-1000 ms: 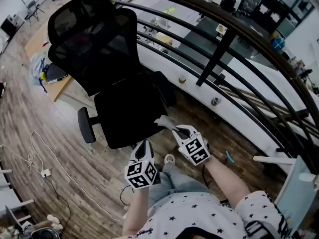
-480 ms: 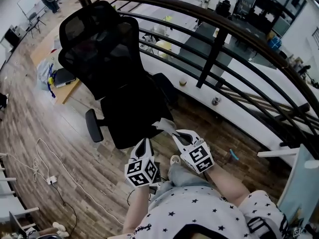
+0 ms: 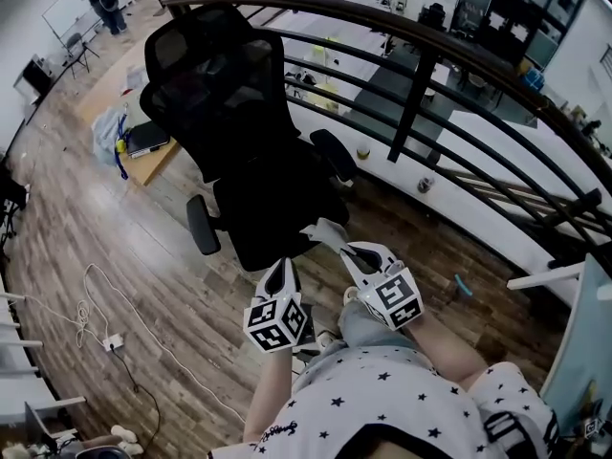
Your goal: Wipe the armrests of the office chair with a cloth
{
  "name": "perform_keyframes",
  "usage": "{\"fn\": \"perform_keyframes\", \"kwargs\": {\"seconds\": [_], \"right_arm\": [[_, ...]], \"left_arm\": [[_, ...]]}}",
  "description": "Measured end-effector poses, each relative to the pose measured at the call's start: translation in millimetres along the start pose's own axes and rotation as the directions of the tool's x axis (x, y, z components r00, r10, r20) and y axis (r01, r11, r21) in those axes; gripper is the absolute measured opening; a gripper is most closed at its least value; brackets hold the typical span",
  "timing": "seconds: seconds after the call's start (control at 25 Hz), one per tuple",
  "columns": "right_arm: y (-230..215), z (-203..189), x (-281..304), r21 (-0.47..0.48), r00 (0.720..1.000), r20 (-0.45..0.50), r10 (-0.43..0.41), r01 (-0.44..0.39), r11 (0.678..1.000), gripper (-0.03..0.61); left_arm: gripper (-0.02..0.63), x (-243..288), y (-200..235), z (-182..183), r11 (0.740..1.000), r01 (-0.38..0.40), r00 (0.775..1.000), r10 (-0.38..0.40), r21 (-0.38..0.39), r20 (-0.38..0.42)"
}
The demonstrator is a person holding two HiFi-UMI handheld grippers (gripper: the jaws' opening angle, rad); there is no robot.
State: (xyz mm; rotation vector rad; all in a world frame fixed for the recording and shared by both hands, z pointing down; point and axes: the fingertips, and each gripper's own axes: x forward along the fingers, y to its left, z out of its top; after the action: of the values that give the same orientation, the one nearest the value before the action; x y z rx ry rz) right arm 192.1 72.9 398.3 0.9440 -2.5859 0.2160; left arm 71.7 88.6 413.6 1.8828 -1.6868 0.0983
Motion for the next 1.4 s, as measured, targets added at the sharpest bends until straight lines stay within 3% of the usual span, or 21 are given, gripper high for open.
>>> {"fn": "perform_keyframes", "kwargs": {"seconds": [0.64, 1.4], "right_arm": [[82.9, 6.0, -42.3, -0.025, 0.996, 0.074, 0.041, -0.039, 0.999, 0.028], [106.1, 7.7, -56.1, -0.011, 0.993, 0.101, 0.068, -0.067, 0.998, 0.027]], "left_arm": [[0.006, -92.2, 23.3, -20.9, 0.999, -0.036, 0.997, 0.035, 0.008, 0.065], [0.006, -112.0, 23.8, -29.5, 1.000, -0.021, 0.998, 0.021, 0.002, 0.067]]}}
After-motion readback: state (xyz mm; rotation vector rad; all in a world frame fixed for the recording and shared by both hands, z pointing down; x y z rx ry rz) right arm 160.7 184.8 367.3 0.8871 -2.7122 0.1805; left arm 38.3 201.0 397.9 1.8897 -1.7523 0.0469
